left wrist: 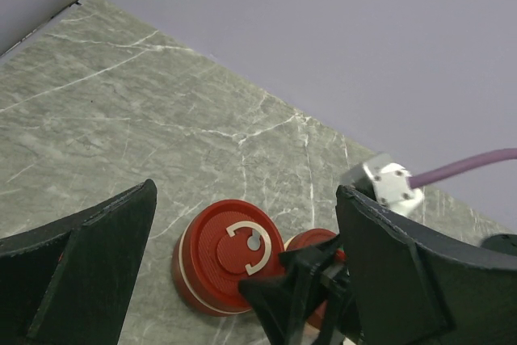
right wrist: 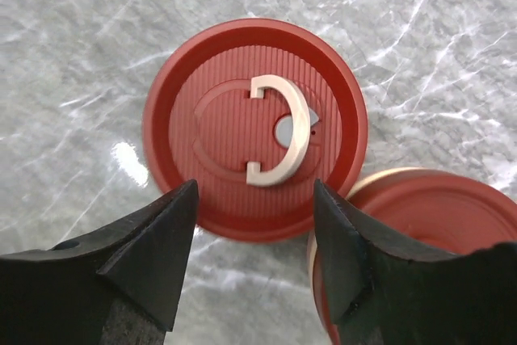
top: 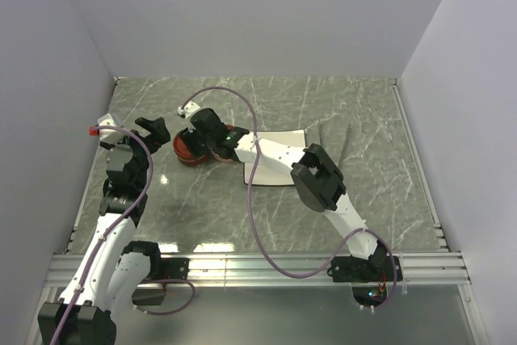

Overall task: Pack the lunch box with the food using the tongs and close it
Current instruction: Move the lunch box

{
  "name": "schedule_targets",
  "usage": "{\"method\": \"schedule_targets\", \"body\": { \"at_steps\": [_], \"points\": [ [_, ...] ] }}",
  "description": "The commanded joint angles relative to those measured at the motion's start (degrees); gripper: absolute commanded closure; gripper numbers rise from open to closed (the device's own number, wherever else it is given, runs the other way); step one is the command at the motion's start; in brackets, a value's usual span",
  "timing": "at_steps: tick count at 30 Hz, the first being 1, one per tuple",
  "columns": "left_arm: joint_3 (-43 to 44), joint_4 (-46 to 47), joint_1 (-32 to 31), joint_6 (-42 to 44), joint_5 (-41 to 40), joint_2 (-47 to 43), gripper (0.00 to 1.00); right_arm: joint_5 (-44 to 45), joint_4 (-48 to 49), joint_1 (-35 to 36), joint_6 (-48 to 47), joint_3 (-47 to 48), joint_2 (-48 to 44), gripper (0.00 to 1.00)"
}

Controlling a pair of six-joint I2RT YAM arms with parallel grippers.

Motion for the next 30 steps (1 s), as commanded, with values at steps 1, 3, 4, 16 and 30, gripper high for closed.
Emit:
{"method": "schedule_targets", "body": {
  "at_steps": [1, 3, 4, 16, 30],
  "points": [
    [-0.6, 2.0, -0.1, -0.5, -0.1, -1.1, 0.01, -1.2, 7.7, -0.4, -0.7, -3.4, -8.4, 0.34],
    [-0.6, 1.9, -0.1, -0.5, -0.2, -1.1, 0.01, -1.5, 11.8, -0.4, -0.9, -7.9, -10.8, 0.33],
    [-0.5, 2.0, -0.1, -0.4, -0.2, -1.0, 0.0, -2.1, 12.0, -0.3, -0.9, -9.5, -13.5, 0.33],
    [-1.1, 3.0, -0.1, -0.3, 0.1, -0.8, 0.0, 10.1, 24.0, -0.7, -2.3, -36.0, -37.8, 0.32],
    [-1.1, 3.3, -0.1, 0.1, -0.3, -0.8, 0.01, 11.9, 26.3, -30.3, 8.8, -66.4, -61.0, 0.29]
  ]
}}
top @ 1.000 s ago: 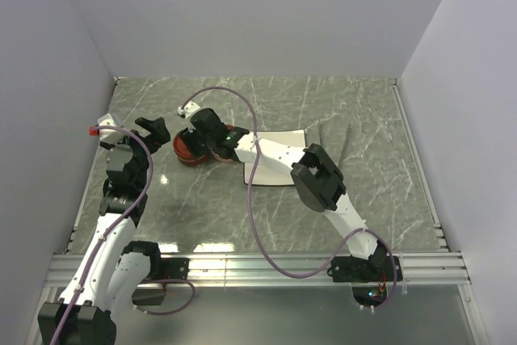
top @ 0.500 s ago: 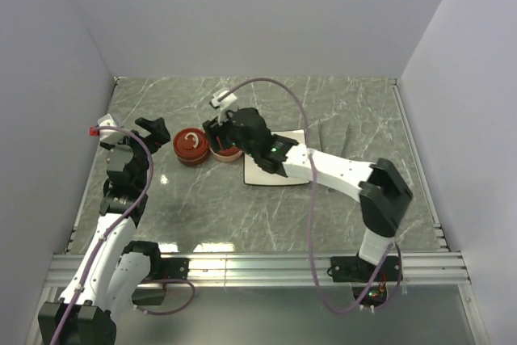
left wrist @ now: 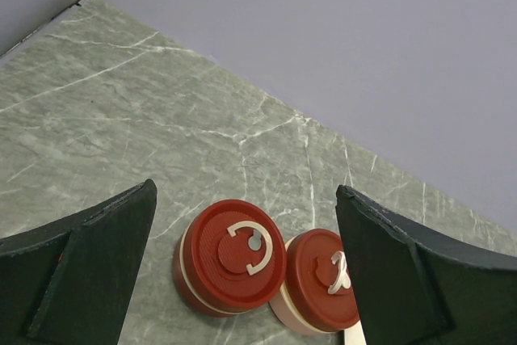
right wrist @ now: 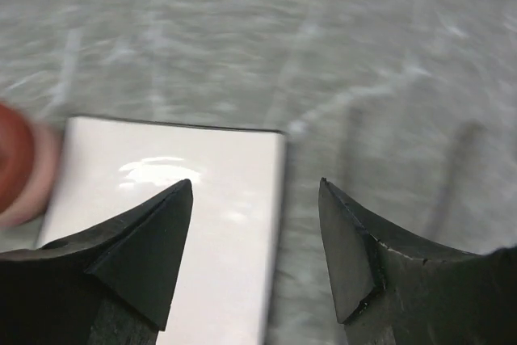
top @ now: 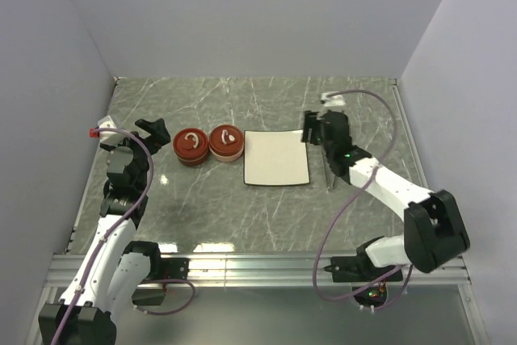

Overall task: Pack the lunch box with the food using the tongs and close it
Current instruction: Move the lunch box

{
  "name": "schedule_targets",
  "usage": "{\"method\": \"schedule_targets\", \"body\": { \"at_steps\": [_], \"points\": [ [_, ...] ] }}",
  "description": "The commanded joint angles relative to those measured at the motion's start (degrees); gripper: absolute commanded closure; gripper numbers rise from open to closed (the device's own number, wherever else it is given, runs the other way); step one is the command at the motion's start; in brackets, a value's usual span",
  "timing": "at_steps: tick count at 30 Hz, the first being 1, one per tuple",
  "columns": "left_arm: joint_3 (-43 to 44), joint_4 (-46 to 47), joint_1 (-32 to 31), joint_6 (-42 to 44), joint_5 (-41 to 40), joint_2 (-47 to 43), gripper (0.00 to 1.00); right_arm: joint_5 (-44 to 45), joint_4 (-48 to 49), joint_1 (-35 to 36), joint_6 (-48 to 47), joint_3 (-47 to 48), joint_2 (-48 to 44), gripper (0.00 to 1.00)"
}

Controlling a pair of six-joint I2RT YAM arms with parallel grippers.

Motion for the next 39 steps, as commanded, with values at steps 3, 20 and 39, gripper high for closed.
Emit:
{"method": "schedule_targets", "body": {
  "at_steps": [3, 20, 39],
  "points": [
    [0.3, 2.0, -0.1, 0.1, 0.0, 0.4, 0.0, -0.4, 2.6, -8.2, 4.8, -6.5, -13.4, 0.29],
    [3.2, -0.4, -0.1, -0.8, -1.4, 4.7, 0.0, -1.8, -2.2, -11.9, 6.6, -8.8, -25.2, 0.29],
    [1.6, 0.5, -0.1, -0.4, -2.2, 2.1, 0.0, -2.4, -1.7, -11.8, 6.1, -8.9, -24.9, 0.29]
  ]
}}
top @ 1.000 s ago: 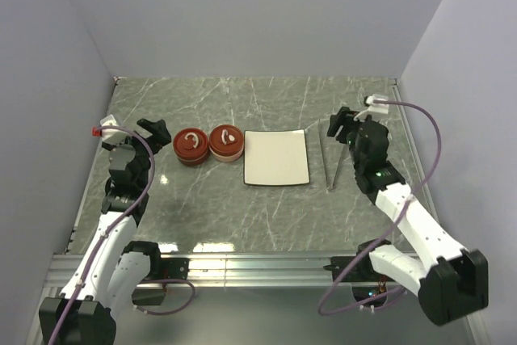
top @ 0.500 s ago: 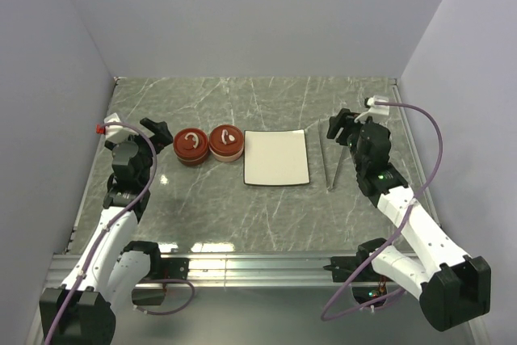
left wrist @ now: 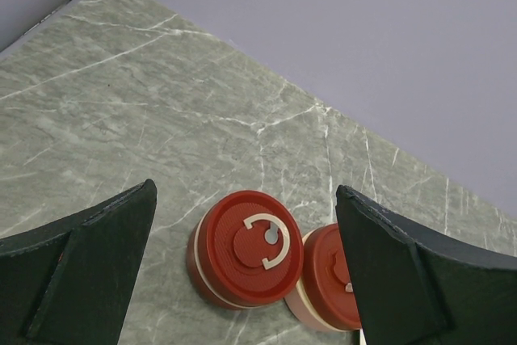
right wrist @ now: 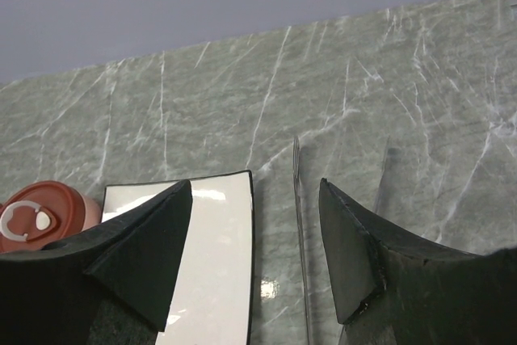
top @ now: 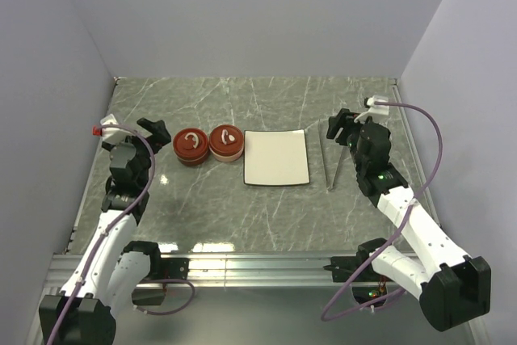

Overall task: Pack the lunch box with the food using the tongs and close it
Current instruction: Move the lunch box

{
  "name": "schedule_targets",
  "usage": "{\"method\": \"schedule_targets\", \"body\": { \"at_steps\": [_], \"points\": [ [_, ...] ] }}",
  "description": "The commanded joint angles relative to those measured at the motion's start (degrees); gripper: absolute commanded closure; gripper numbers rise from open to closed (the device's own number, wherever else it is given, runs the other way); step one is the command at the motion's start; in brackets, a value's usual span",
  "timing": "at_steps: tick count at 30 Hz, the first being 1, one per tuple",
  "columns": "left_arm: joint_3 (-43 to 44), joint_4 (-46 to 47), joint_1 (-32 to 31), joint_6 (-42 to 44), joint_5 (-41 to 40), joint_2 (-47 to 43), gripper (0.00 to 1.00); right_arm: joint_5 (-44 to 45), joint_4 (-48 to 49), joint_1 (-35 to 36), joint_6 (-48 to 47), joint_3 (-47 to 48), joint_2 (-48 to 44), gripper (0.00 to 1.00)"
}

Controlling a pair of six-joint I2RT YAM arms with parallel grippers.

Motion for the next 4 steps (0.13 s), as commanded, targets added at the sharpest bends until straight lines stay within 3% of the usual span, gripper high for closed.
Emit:
{"method": "schedule_targets", "body": {
  "at_steps": [1, 4],
  "points": [
    [1.1, 1.7, -0.1, -0.4, -0.8, -0.7, 0.0, 0.1, 1.5, -0.2, 0.0, -0.1, -0.4, 0.29],
    [1.0, 2.2, -0.1, -0.7, -1.1, -0.5, 0.0, 0.0, 1.6, -0.2, 0.0, -0.1, -0.4, 0.29]
  ]
}}
